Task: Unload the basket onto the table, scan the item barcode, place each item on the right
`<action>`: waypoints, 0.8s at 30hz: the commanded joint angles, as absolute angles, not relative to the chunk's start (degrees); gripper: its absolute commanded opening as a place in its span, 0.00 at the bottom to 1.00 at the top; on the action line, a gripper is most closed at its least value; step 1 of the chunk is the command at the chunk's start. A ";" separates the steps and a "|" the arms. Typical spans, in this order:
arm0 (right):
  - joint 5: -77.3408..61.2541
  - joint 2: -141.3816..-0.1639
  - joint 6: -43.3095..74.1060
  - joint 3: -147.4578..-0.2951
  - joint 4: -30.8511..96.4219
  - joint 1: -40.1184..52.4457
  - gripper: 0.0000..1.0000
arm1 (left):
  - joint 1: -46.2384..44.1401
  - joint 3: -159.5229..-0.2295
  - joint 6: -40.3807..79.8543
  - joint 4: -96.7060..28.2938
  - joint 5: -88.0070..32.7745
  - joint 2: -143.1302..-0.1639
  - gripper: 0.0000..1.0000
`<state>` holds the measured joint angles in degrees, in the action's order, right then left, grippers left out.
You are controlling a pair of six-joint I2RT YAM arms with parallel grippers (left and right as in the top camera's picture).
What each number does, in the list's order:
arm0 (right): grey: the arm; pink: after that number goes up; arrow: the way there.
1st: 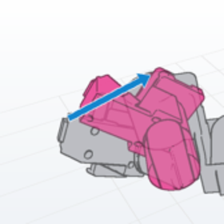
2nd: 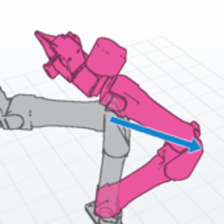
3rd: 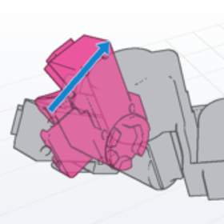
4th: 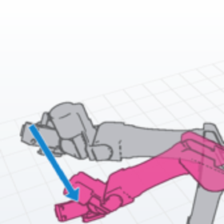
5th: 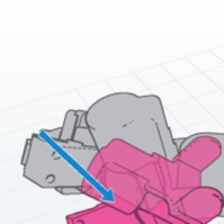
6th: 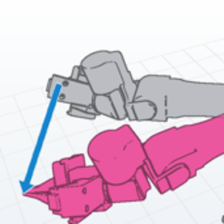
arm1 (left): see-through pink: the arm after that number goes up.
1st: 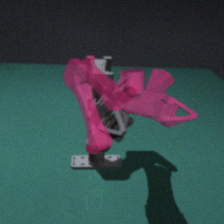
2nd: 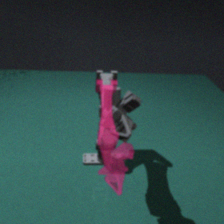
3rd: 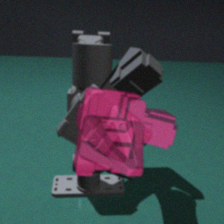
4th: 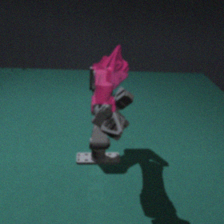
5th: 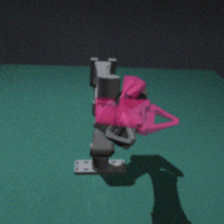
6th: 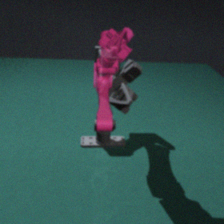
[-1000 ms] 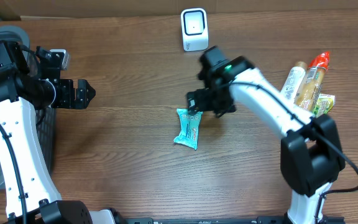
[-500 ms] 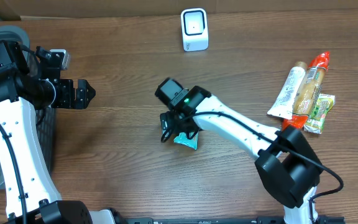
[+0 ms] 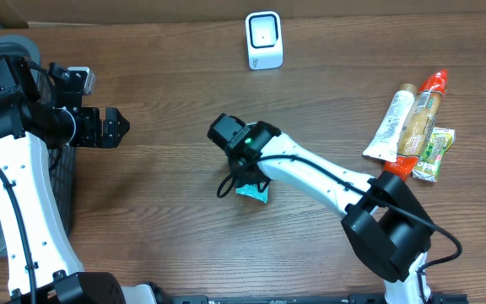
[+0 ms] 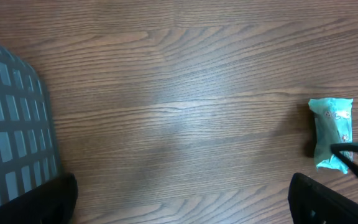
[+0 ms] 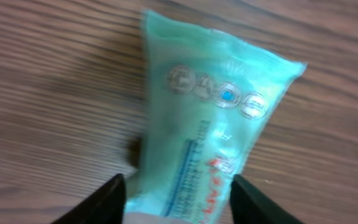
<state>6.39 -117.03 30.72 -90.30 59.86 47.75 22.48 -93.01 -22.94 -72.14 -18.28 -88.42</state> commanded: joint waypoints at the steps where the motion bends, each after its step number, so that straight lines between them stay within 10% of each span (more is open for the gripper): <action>1: 9.21 -117.78 25.47 -90.80 61.80 49.67 0.59 | 22.11 -93.01 -24.23 -71.92 -18.90 -88.77 0.99; 15: 22.41 -124.77 13.43 -90.78 63.90 56.42 0.75 | 22.11 -93.01 -24.23 -71.94 -18.90 -88.79 1.00; 24: 25.06 -127.98 11.90 -90.70 64.84 55.77 0.57 | 22.11 -93.01 -24.23 -71.94 -18.90 -88.77 1.00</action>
